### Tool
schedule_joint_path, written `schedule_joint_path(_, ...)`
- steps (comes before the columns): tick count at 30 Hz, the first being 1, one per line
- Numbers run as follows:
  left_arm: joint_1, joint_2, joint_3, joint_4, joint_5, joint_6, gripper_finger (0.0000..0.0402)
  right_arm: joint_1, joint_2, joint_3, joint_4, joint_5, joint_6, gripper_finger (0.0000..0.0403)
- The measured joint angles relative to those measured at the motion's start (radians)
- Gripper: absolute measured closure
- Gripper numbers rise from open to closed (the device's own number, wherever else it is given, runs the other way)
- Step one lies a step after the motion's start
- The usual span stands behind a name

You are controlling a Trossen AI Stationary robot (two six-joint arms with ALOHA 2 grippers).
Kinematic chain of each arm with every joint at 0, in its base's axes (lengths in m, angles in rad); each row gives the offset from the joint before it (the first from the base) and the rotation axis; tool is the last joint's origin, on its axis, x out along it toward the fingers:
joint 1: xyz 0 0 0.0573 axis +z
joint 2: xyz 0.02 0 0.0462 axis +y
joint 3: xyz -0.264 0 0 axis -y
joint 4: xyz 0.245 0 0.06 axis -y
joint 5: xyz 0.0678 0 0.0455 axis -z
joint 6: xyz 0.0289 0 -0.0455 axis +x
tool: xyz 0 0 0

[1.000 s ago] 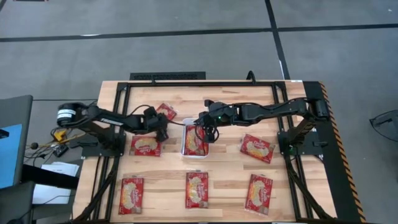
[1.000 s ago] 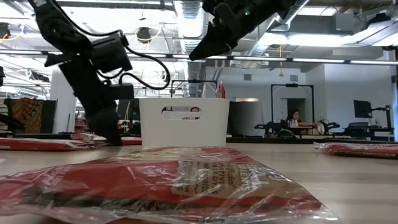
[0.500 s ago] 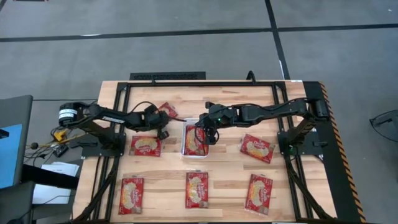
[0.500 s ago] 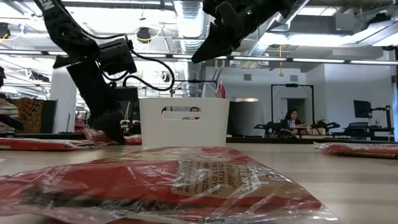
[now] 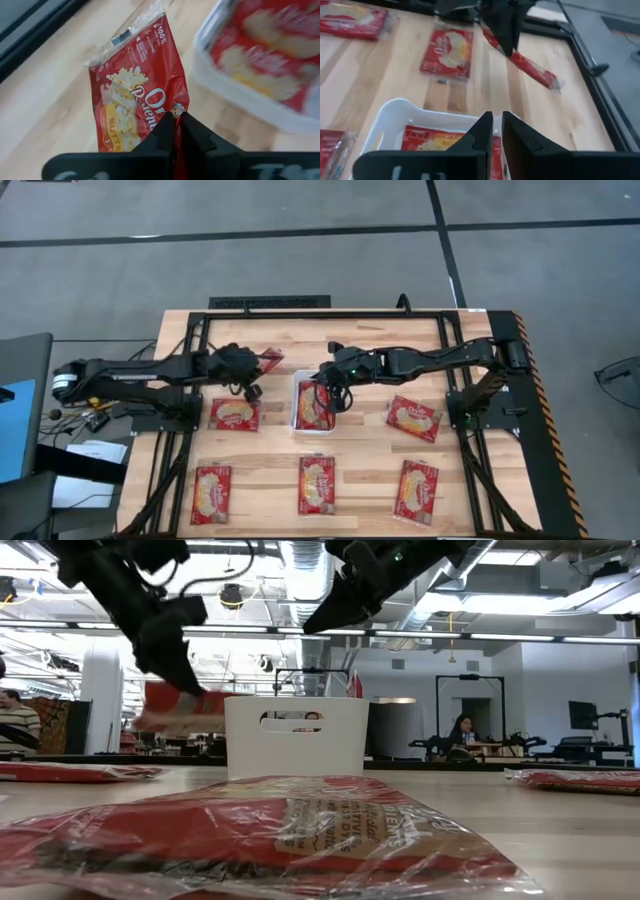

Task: Sort popcorn bags into baskets
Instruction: Put the red popcorn bag into the white bin

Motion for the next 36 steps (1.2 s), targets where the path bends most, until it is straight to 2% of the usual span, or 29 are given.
schedule_joint_path(10,-0.076,-0.123,0.001,0.076,0.075,-0.065,0.0401,0.002,0.000,0.000,0.133,-0.105,-0.223,0.0328)
schedule_joint_path(15,-0.132,-0.131,0.002,0.158,0.077,-0.072,0.0401,0.011,0.000,0.001,0.178,-0.106,-0.391,0.0272)
schedule_joint_path(21,-0.172,-0.121,0.002,0.229,0.066,-0.068,0.0401,0.019,0.000,0.002,0.250,-0.105,-0.495,0.0183)
schedule_joint_path(24,-0.190,-0.098,0.003,0.300,0.048,-0.051,0.0401,0.018,0.000,0.027,0.250,-0.105,-0.517,0.0157)
schedule_joint_path(29,-0.203,-0.042,0.015,0.372,0.004,-0.041,0.0401,0.007,0.000,0.091,0.195,-0.105,-0.520,0.0163)
schedule_joint_path(34,-0.204,0.042,0.086,0.369,-0.005,-0.019,0.0401,-0.016,0.040,0.176,0.048,-0.103,-0.564,0.0184)
schedule_joint_path(36,-0.204,0.080,0.119,0.371,-0.004,0.002,0.0401,-0.026,0.056,0.193,-0.061,-0.096,-0.569,0.0187)
